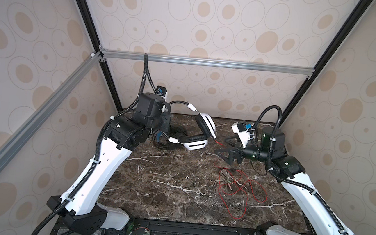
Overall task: Wrap the headphones
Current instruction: 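Raise the white headphones with the left gripper while the right gripper moves toward them, then lower the right gripper to the red cable and grasp it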
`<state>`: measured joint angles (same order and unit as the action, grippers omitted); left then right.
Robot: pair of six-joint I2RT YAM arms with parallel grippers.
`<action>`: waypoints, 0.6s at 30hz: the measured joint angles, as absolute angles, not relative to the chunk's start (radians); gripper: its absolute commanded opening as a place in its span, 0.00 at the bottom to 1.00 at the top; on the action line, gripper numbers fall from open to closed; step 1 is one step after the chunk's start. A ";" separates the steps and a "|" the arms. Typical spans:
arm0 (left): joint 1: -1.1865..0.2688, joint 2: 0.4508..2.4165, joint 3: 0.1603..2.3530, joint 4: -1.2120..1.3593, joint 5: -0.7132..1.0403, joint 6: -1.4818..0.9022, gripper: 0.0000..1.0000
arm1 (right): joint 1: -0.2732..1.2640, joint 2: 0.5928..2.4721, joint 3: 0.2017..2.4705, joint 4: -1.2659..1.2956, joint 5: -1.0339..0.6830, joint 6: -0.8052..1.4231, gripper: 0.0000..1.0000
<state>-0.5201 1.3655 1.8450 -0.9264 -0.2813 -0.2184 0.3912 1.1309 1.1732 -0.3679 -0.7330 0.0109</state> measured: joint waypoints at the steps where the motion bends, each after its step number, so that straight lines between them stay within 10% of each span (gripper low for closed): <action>1: -0.515 1.372 1.861 -0.931 -0.278 -0.218 0.00 | 0.391 1.129 1.166 -0.364 -0.733 0.011 1.00; 18: -0.487 1.423 2.089 -1.011 -0.211 -0.228 0.00 | 0.332 1.223 0.970 -0.044 -0.684 0.146 0.92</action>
<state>-0.4870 1.4231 2.0892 -1.0107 -0.2111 -0.2276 0.3321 1.2228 0.9699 -0.0437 -0.6842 0.1463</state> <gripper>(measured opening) 0.061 0.922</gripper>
